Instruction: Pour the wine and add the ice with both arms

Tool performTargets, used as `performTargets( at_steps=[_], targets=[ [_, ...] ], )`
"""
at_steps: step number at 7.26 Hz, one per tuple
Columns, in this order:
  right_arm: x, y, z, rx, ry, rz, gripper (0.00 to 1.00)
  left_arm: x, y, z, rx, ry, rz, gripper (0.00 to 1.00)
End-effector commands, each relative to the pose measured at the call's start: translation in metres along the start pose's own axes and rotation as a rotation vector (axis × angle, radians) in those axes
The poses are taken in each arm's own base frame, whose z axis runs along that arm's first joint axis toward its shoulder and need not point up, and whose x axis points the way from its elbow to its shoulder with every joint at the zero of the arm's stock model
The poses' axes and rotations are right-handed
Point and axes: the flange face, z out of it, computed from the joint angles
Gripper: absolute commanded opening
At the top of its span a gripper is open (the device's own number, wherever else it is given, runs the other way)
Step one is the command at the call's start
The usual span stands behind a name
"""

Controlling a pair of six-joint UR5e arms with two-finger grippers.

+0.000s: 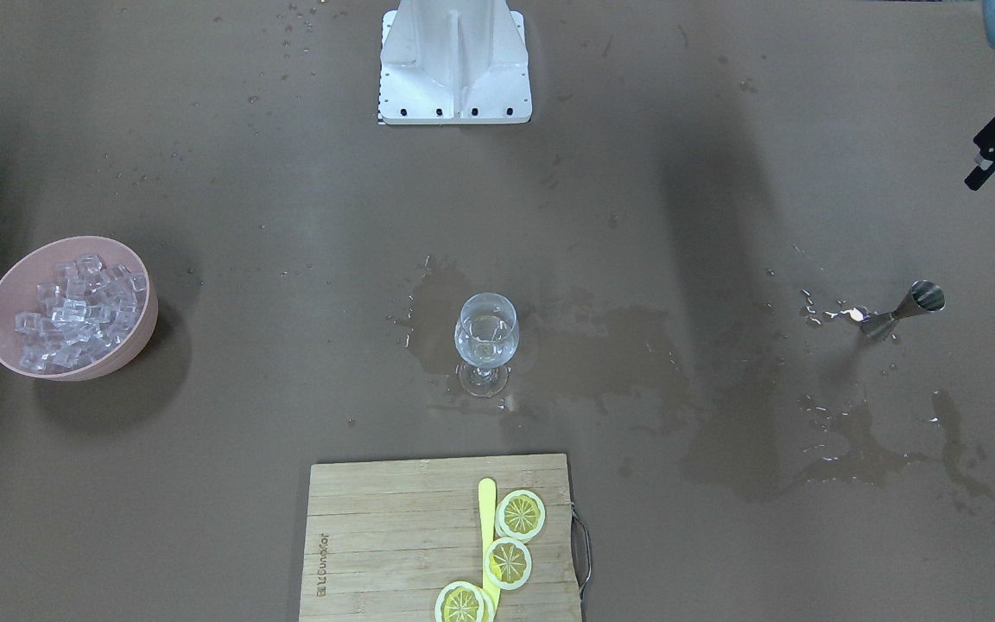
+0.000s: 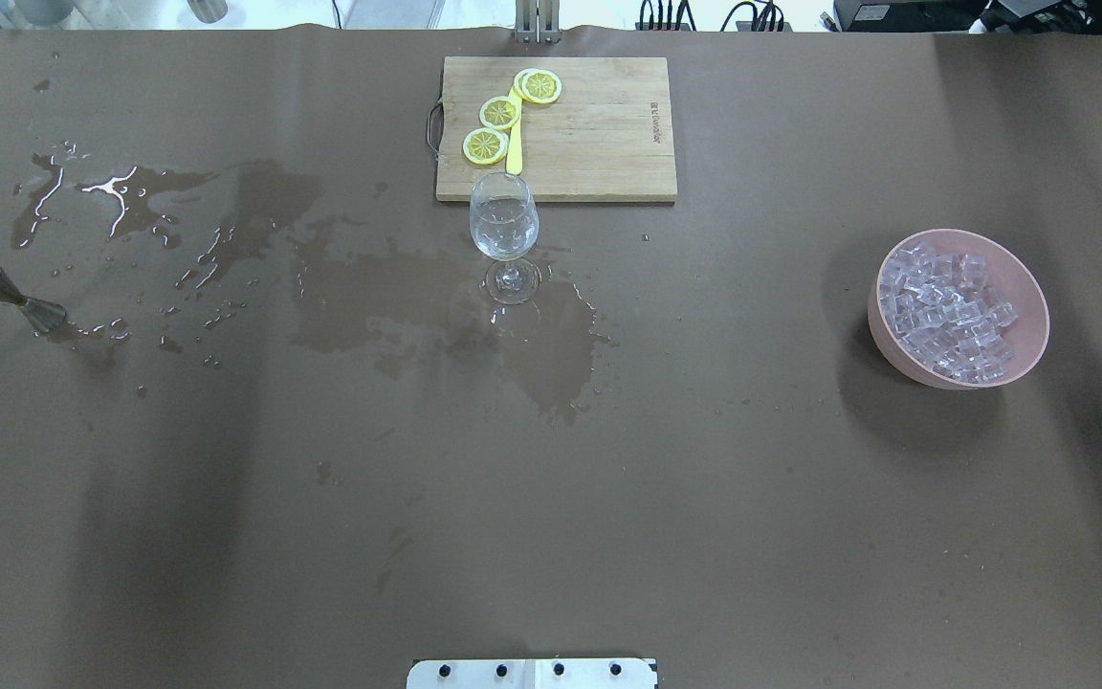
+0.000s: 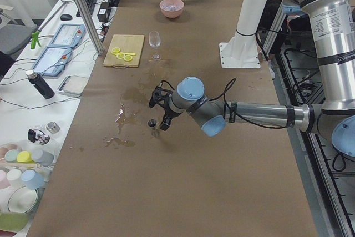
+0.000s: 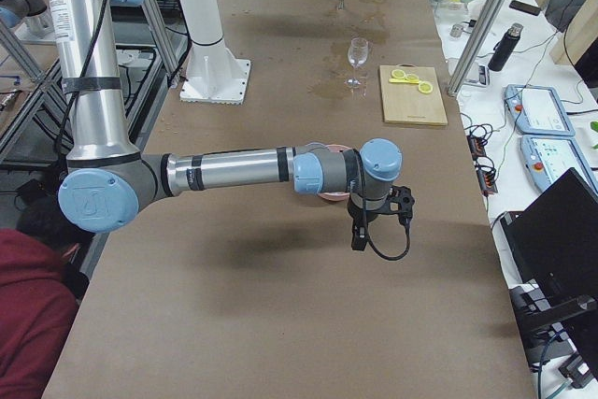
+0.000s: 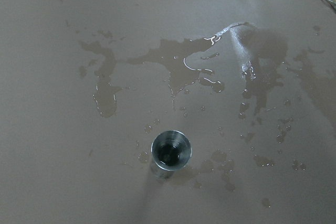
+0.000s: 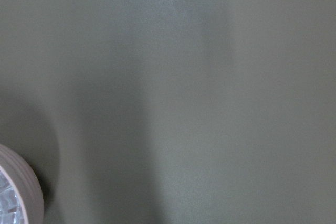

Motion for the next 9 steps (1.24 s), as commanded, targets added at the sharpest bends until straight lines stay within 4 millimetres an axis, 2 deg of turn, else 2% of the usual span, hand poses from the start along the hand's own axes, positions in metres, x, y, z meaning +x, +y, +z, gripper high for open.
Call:
performTargets(
  at_steps=[1, 3, 4, 6, 7, 8, 9],
  targets=[
    [-0.002, -0.001, -0.001, 0.002, -0.006, -0.003, 1.0, -0.009, 0.004, 0.014, -0.061, -0.023, -0.028, 0.95],
    [-0.009, -0.001, -0.009, 0.017, -0.008, -0.001, 1.0, -0.025, 0.001, 0.022, -0.151, -0.071, 0.005, 0.94],
    [-0.03, -0.002, -0.018, 0.038, -0.012, 0.0, 1.0, -0.035, 0.003, 0.023, -0.154, -0.096, 0.021, 0.94],
    [-0.097, -0.016, -0.018, 0.042, -0.023, 0.061, 1.0, -0.037, 0.006, 0.018, -0.138, -0.137, 0.013, 0.97],
    [-0.124, -0.011, -0.014, 0.036, -0.029, 0.058, 1.0, -0.041, 0.012, 0.02, -0.142, -0.143, 0.009, 0.97],
    [-0.154, -0.009, -0.017, 0.048, -0.03, 0.086, 1.0, -0.041, 0.025, 0.015, -0.114, -0.127, 0.013, 0.97],
    [-0.176, -0.001, -0.01, 0.038, -0.029, 0.077, 1.0, -0.049, 0.045, 0.015, -0.066, -0.108, -0.018, 0.97]
  ],
)
